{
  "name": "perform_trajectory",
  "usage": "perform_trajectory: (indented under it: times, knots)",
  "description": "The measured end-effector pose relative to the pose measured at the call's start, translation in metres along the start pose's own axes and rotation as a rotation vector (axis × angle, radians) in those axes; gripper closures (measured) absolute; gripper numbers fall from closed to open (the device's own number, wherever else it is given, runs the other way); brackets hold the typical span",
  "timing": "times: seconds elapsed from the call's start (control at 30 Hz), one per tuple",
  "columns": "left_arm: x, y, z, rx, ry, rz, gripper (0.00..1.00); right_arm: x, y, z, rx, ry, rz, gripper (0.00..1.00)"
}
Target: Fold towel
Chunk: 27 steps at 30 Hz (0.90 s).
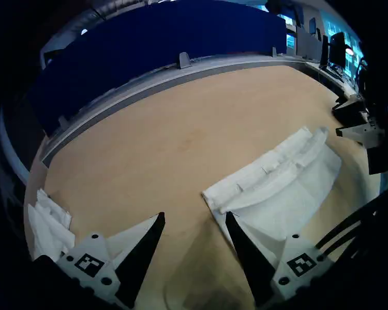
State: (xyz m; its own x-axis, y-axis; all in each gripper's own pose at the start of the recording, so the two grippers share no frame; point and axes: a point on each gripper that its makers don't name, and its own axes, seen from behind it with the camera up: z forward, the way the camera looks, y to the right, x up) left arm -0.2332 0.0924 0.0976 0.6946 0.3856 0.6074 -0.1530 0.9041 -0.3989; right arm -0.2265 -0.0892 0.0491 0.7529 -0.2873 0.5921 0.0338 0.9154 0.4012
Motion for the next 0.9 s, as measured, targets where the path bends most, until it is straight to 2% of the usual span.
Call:
perform_trajectory:
  times: [0.2, 0.5, 0.67, 0.9]
  knots:
    - [0.005, -0.004, 0.004, 0.017, 0.005, 0.012, 0.13, -0.001, -0.001, -0.004, 0.003, 0.001, 0.002, 0.00]
    - [0.010, -0.001, 0.001, 0.009, 0.021, 0.009, 0.13, -0.001, 0.000, -0.006, 0.002, 0.002, -0.001, 0.00]
    - [0.005, -0.001, -0.011, 0.009, 0.024, -0.004, 0.13, -0.003, -0.003, -0.007, 0.011, 0.000, -0.007, 0.00]
    - [-0.014, -0.005, -0.038, 0.022, 0.024, -0.049, 0.11, -0.008, -0.011, -0.010, 0.032, -0.010, -0.023, 0.00]
